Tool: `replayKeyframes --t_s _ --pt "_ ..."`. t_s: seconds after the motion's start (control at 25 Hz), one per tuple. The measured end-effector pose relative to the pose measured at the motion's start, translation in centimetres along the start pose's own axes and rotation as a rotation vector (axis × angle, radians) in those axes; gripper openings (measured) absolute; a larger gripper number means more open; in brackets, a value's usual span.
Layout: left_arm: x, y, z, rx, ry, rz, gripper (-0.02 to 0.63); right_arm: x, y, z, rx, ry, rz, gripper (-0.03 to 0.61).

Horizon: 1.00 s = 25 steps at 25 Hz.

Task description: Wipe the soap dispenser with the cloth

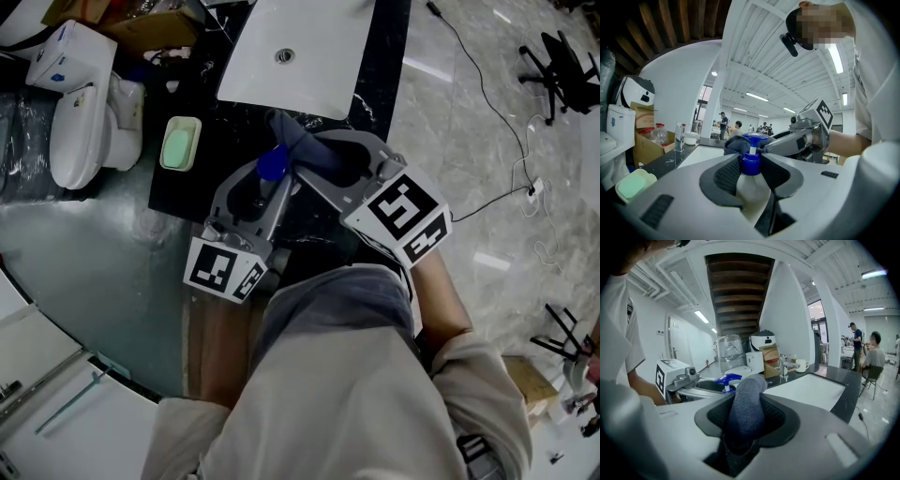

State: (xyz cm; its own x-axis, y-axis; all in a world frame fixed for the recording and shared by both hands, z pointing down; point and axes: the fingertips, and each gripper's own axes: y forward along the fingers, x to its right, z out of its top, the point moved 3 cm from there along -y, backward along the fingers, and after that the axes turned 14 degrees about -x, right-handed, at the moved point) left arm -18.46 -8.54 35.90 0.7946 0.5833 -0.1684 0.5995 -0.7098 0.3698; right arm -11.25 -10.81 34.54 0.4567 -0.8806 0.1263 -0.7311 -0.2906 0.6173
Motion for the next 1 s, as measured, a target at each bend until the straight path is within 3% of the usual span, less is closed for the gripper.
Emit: replayKeyframes --t_s 1.0 --pt "-0.1 -0.1 0.1 0.002 -0.005 -0.001 0.137 1.7 0.7 -2.1 -0.051 0.052 -0.034 0.138"
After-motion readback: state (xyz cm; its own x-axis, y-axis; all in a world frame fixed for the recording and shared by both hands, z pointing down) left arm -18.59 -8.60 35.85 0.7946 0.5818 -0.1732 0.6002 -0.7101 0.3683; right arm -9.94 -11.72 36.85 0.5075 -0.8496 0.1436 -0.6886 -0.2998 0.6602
